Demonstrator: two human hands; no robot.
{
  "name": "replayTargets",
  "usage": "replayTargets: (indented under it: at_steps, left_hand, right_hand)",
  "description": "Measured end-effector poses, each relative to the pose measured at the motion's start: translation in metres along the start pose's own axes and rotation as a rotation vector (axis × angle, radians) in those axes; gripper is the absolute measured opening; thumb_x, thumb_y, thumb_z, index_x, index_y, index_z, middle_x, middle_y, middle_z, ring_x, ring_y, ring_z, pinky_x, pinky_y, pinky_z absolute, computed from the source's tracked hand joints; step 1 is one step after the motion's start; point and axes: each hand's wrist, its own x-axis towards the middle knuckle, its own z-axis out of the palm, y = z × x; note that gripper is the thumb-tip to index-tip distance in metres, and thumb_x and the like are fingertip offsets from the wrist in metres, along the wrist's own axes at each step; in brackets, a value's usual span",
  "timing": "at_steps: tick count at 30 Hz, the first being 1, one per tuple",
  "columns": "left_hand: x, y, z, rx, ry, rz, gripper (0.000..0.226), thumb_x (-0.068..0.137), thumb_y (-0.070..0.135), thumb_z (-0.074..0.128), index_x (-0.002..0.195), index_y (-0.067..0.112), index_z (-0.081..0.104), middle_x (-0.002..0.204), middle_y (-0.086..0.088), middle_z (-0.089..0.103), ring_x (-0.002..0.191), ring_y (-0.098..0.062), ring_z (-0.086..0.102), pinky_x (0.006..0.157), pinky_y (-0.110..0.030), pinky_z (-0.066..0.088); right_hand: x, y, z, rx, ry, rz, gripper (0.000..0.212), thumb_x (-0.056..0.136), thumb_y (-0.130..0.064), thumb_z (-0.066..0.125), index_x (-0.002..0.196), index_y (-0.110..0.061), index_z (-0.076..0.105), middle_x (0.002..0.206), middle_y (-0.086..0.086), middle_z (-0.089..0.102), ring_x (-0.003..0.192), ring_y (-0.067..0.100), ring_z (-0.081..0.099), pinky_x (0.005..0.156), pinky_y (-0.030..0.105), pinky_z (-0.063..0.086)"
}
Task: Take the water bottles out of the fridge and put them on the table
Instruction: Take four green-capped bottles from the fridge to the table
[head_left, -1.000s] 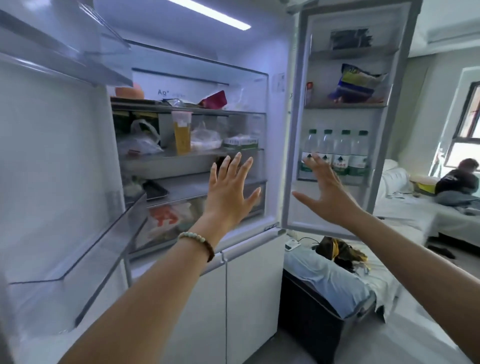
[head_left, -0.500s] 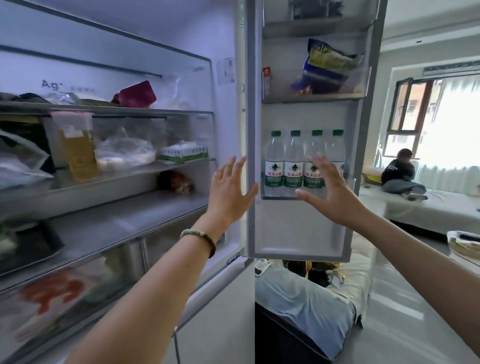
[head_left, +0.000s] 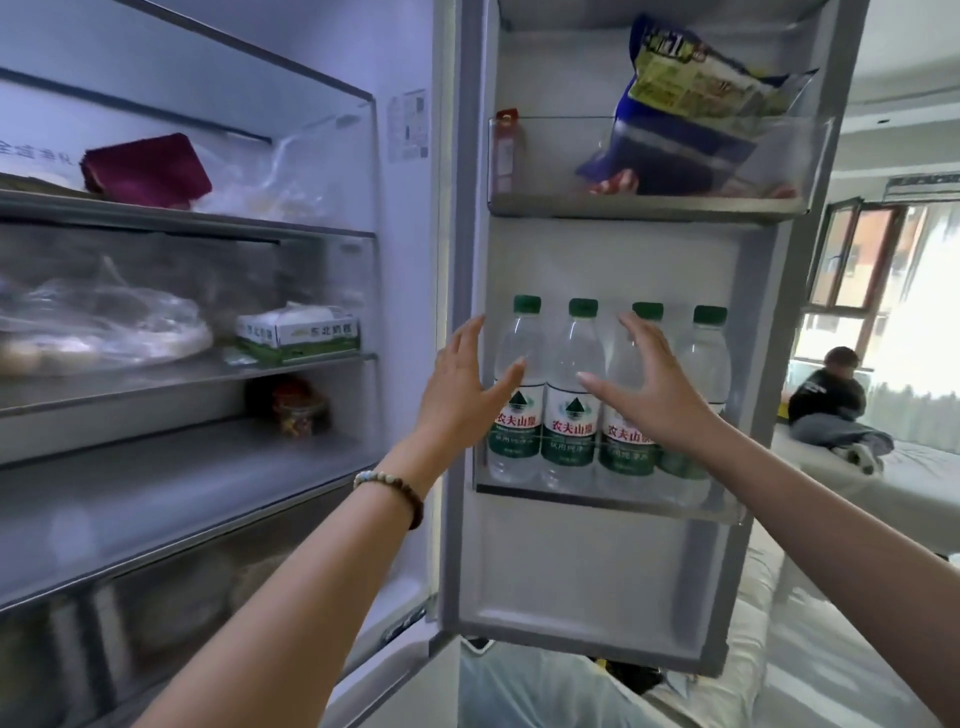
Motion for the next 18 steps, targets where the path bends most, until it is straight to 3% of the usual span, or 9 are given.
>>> replayTargets:
  at_steps: [5,8,11,14,16,18]
  left_hand:
    - [0.039,0.003,0.027,-0.141,0.054,0.02,0.074,0.087,0.055,0.05,0.148,0.026,0.018,0.154,0.005,0.028,0.138,-0.014,0.032,0.11,-0.044,0.035]
    - [0.053,0.003,0.042,-0.22,0.053,0.033,0.072,0.088,0.055,0.048,0.147,0.025,0.021,0.152,0.005,0.031,0.136,-0.013,0.035,0.109,-0.04,0.036]
    - [0.064,-0.003,0.049,-0.341,0.061,0.047,0.072,0.084,0.061,0.045,0.143,0.024,0.03,0.146,0.006,0.041,0.131,-0.01,0.04,0.107,-0.034,0.038]
    - [0.073,-0.01,0.052,-0.427,0.043,0.051,0.051,0.09,0.05,0.046,0.132,0.021,0.045,0.126,0.009,0.056,0.116,-0.003,0.052,0.095,-0.02,0.044]
    - [0.08,-0.012,0.051,-0.467,-0.012,0.016,0.037,0.096,0.039,0.044,0.124,0.016,0.051,0.109,0.009,0.061,0.099,0.0,0.056,0.078,-0.009,0.044]
    - [0.086,-0.014,0.05,-0.479,-0.083,0.005,0.032,0.096,0.036,0.044,0.116,0.013,0.055,0.097,0.009,0.063,0.087,0.0,0.059,0.069,-0.012,0.044]
  right_hand:
    - [0.039,0.006,0.011,0.254,0.094,0.037,0.085,0.081,-0.048,0.063,0.149,-0.026,0.017,0.157,-0.002,0.021,0.142,0.017,0.024,0.11,0.034,0.026]
    - [0.051,0.013,0.024,0.384,0.055,0.064,0.086,0.079,-0.054,0.061,0.148,-0.032,0.014,0.158,-0.006,0.016,0.143,0.014,0.019,0.112,0.035,0.025]
    - [0.066,0.015,0.037,0.469,0.087,0.124,0.082,0.08,-0.054,0.06,0.147,-0.031,0.019,0.154,-0.006,0.026,0.141,0.012,0.025,0.11,0.032,0.027]
    - [0.078,0.013,0.047,0.502,0.165,0.172,0.061,0.085,-0.048,0.059,0.138,-0.025,0.037,0.138,-0.006,0.047,0.129,0.011,0.042,0.097,0.025,0.034]
    - [0.081,0.012,0.054,0.531,0.226,0.168,0.042,0.09,-0.039,0.056,0.127,-0.021,0.049,0.123,-0.006,0.057,0.117,0.009,0.051,0.09,0.021,0.037]
    - [0.08,0.011,0.06,0.524,0.307,0.14,0.03,0.093,-0.032,0.053,0.12,-0.02,0.054,0.114,-0.006,0.062,0.105,0.006,0.056,0.086,0.018,0.042]
